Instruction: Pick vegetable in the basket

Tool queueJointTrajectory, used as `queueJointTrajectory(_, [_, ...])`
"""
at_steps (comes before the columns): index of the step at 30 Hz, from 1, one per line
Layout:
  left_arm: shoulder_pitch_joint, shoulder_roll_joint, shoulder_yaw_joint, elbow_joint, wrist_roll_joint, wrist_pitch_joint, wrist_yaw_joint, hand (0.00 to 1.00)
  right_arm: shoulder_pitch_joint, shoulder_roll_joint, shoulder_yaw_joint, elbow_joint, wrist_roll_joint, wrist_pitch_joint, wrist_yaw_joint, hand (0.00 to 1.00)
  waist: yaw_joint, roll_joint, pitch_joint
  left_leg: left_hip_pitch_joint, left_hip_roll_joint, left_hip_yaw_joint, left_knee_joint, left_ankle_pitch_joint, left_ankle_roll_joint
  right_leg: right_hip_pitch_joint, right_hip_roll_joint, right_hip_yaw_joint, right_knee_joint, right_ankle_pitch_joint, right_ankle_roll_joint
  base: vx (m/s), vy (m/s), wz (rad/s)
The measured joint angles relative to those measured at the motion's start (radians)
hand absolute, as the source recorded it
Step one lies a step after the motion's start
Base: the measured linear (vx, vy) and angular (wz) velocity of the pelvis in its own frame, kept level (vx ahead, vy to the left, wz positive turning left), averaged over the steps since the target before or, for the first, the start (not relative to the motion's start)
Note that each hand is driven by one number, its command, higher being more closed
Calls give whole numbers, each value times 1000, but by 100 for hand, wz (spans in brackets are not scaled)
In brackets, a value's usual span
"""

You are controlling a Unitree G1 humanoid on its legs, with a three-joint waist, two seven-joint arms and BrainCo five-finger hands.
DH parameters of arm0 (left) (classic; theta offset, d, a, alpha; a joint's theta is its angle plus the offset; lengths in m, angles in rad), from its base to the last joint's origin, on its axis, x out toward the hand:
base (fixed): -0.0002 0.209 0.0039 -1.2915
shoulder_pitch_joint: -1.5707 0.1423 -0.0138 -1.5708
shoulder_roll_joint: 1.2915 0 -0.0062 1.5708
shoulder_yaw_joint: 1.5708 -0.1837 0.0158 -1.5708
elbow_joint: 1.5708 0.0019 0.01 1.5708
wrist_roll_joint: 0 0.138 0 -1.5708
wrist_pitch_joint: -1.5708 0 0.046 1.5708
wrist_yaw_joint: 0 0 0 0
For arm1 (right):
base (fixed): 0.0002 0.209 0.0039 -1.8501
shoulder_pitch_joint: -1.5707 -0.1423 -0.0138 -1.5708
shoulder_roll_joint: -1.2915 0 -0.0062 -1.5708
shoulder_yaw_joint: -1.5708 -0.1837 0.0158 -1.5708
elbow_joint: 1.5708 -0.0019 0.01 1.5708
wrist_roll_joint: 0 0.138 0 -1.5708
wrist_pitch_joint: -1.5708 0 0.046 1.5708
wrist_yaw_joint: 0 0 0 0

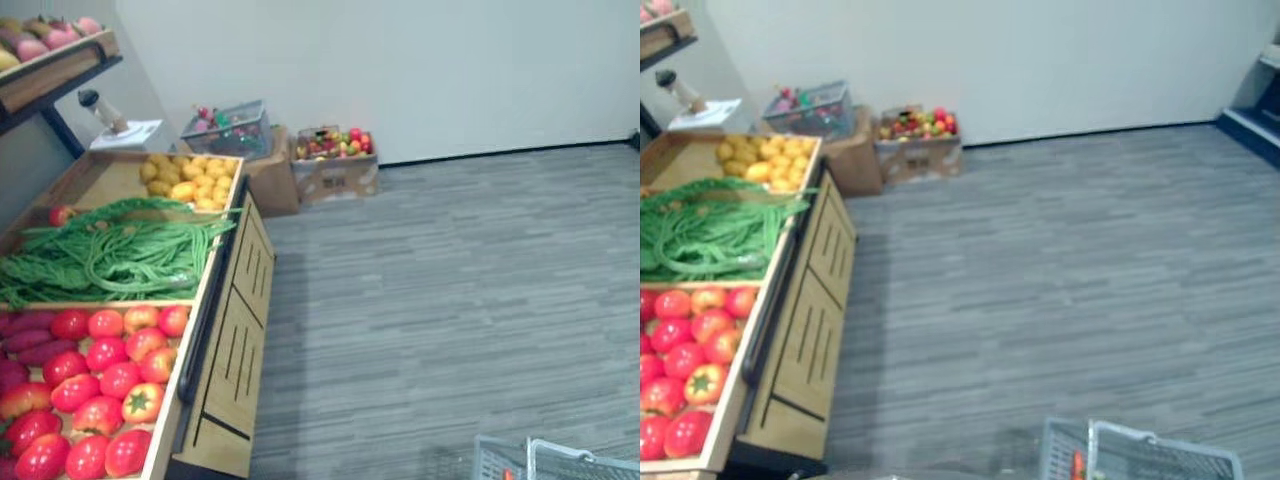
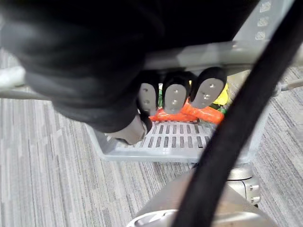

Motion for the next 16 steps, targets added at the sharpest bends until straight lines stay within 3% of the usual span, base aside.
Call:
queueJointTrajectory(6, [-5,17,-17,35,-42,7,-20,0,5,8,-25,48,-9,10,12,100,1,-13,-3,46,-7,-2,-34,5,-2,39,5,-7,-14,2,-3,77,13,1])
queueJointTrajectory(16, [-9,41,-47,68,-142,8,-39,0,-7,27,-44,109,130,25,13,100,1,-39,4,90,-5,3,-42,4,-3,89,12,-3,-44,6,-3,6,9,-2])
